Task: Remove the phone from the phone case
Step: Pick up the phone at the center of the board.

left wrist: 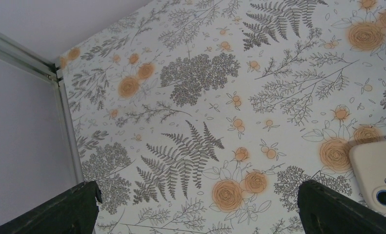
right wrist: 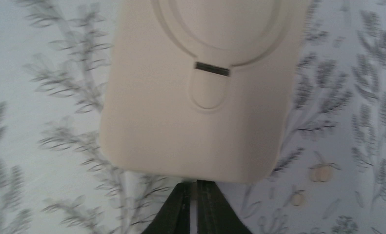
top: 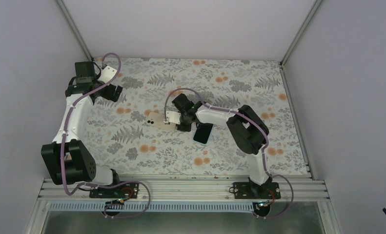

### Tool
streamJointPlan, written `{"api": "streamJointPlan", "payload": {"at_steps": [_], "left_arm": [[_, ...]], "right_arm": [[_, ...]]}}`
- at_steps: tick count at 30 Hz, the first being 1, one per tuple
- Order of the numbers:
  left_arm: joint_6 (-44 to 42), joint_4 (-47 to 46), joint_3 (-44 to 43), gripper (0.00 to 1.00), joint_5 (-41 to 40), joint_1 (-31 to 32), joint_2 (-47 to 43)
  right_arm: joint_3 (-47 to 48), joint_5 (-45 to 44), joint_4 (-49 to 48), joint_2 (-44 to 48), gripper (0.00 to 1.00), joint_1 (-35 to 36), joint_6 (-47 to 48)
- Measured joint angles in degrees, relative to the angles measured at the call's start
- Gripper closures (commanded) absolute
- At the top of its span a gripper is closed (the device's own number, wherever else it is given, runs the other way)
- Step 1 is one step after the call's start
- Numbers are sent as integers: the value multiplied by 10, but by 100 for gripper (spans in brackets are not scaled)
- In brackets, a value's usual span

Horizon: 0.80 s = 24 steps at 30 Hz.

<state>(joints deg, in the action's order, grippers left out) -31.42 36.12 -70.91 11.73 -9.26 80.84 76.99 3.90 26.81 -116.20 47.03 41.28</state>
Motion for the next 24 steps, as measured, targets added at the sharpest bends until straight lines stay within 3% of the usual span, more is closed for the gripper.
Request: {"api": "streamJointPlan", "payload": {"at_steps": [8,9,14,24], "left_arm": [[-1,-14,37,0,-6,-2,-22],[-2,-14,41,0,-6,-3,-25],[-5,-21,54,0,-6,-4,-31],[-5,-46,72,0,-6,-4,-29]], "right_arm": [[14,13,33,7,6,-21,20],[14,19,45,12,1,-21,24],[36,68,106,30,0,-21,70],[283,105,185,-115,0,-15,58]]}}
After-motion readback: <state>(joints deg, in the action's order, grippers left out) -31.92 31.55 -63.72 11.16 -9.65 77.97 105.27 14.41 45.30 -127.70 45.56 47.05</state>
